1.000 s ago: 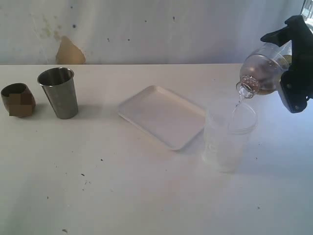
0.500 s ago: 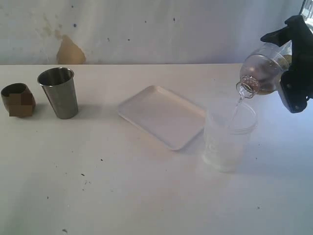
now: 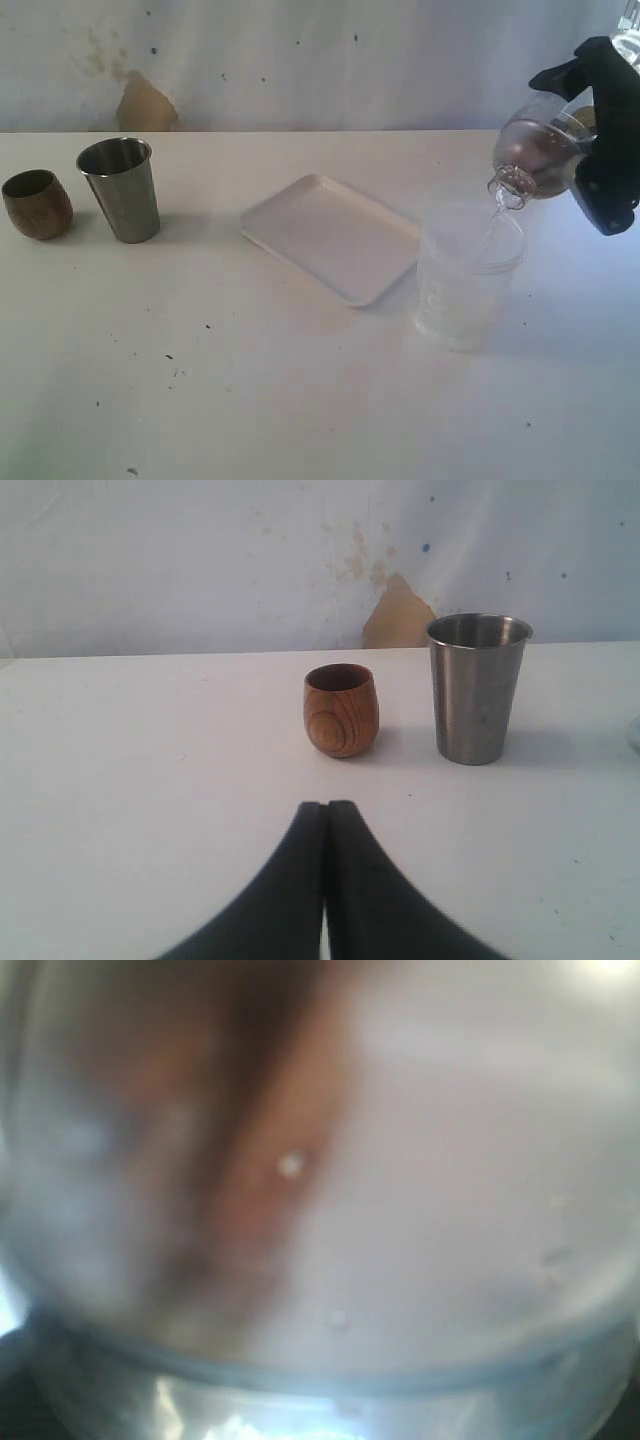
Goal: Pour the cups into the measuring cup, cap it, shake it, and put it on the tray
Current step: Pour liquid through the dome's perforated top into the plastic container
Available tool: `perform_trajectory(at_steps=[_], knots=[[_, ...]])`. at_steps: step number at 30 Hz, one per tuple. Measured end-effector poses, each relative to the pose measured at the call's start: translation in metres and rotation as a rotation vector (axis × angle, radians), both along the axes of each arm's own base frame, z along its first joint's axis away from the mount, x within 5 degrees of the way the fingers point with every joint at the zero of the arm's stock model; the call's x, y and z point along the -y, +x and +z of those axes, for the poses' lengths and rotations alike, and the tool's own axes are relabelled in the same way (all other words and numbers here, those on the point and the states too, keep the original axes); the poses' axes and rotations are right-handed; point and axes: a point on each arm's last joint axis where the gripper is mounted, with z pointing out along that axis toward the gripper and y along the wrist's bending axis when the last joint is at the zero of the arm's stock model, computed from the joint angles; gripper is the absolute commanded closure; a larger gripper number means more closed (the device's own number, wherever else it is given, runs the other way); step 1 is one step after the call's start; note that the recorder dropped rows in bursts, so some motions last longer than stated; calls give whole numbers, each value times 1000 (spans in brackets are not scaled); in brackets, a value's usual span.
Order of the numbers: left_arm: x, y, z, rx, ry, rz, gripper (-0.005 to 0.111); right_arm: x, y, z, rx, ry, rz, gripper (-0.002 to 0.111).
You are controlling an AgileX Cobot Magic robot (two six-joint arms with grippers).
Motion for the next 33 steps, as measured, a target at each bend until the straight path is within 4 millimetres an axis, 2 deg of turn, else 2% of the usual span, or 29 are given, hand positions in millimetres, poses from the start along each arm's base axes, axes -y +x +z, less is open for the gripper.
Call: perform_trajectory(at_steps=[18,33], knots=[[0,0,0,0,0,0,107,-7,-2,6,63,-42,90,108],[0,0,0,0,0,0,107,-7,-2,7,66,-39,96,108]])
